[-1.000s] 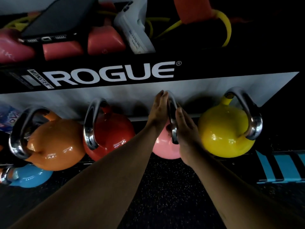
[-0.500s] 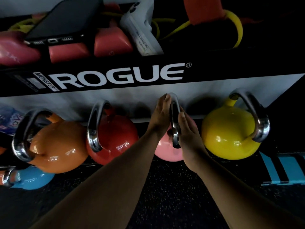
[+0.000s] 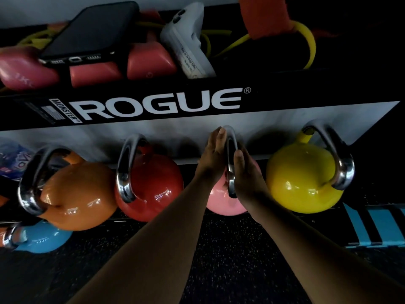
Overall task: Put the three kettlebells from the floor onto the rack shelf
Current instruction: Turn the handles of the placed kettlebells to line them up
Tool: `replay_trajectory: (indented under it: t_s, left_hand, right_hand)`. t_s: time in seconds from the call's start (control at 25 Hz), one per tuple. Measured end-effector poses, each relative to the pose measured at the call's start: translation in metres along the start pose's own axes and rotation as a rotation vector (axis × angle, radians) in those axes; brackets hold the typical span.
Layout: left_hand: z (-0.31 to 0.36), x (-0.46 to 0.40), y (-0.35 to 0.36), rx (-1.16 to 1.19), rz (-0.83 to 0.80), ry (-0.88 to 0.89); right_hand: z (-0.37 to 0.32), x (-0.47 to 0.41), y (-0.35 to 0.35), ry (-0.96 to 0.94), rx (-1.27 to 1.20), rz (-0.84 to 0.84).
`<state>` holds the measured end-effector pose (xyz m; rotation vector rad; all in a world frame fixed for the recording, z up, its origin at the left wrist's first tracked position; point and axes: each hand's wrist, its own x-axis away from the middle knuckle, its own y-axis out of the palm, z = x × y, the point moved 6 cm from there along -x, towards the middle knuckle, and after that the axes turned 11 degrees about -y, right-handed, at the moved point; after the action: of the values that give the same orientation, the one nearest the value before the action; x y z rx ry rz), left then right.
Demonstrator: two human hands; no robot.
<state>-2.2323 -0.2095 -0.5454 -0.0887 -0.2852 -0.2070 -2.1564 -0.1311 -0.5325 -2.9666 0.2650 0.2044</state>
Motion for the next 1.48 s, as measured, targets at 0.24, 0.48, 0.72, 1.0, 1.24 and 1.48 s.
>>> replay_trajectory:
  t_s: [0.24, 0.48, 0.72, 1.0, 1.24, 1.48]
  left_hand:
    - [-0.006, -0.002, -0.004, 0.031, 0.001, -0.027]
    - [-0.003, 0.002, -0.002, 0.024, -0.010, -0.033]
    - [0.002, 0.001, -0.006, -0.123, -0.032, -0.051]
    - [0.065, 0.039, -0.014, -0.881, 0.143, 0.393]
    - [0.081, 0.103, 0.039, -1.444, -0.073, 0.619]
    - [0.085, 0.142, 0.062, -1.533, 0.032, 0.437]
  right_hand:
    - [-0.001, 0.002, 0.000, 0.001, -0.026, -0.013]
    - [0.003, 0.000, -0.001, -0.002, -0.035, -0.016]
    - [-0.003, -0.001, -0.003, 0.090, -0.001, -0.044]
    - [-0.035, -0.009, -0.066, -0.047, 0.521, -0.145]
    - [-0.056, 0.011, -0.133, -0.197, 0.826, -0.183]
    - [-0.090, 0.038, -0.187, -0.333, 1.014, -0.260]
